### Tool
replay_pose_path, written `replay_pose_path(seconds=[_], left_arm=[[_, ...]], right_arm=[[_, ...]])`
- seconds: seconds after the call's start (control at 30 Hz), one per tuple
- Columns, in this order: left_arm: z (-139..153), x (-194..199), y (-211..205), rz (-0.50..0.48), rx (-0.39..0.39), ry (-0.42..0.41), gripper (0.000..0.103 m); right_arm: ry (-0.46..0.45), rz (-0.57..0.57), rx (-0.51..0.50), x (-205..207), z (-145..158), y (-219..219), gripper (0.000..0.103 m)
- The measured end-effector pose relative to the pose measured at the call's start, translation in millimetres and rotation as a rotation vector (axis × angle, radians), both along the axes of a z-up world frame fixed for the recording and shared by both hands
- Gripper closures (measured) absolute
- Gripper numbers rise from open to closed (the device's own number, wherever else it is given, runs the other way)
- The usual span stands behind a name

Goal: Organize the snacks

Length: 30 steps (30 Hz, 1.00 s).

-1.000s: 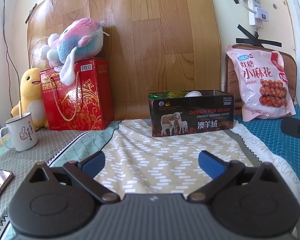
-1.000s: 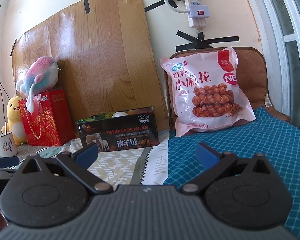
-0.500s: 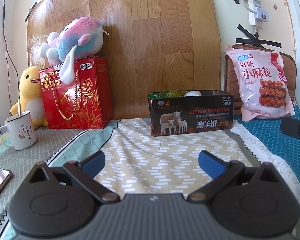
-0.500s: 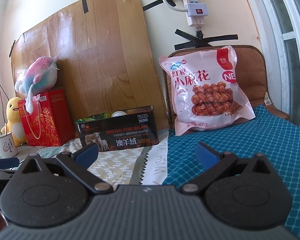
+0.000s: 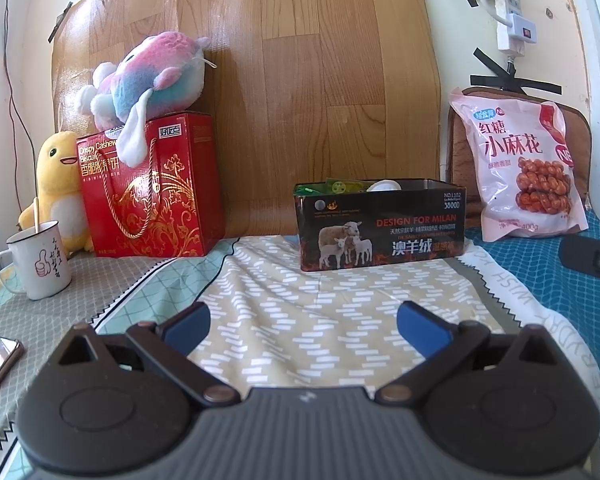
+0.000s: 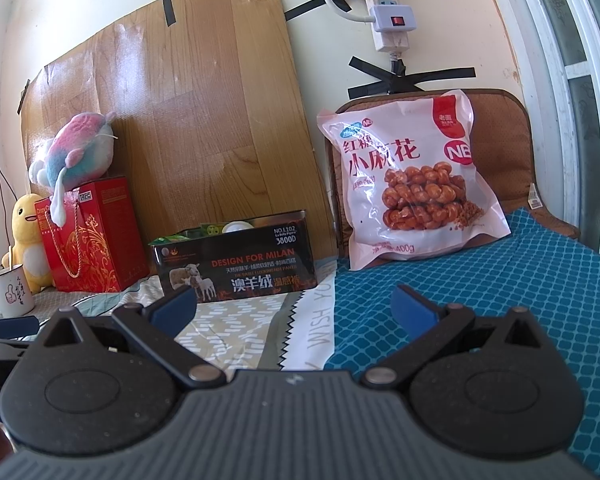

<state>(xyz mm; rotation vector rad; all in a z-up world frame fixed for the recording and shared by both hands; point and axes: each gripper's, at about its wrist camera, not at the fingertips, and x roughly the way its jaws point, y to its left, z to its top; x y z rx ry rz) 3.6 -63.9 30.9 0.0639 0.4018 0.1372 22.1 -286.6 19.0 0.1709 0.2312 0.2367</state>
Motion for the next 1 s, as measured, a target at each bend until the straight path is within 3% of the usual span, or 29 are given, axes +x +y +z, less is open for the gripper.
replay_pose_path(seconds=[1.0], left_arm=[[-1.8,2.8,2.8,0.016,0.0,0.019,0.0]], right_arm=[[0.003,-0.002,0.001,0.1,0.3,0.3,0.0]])
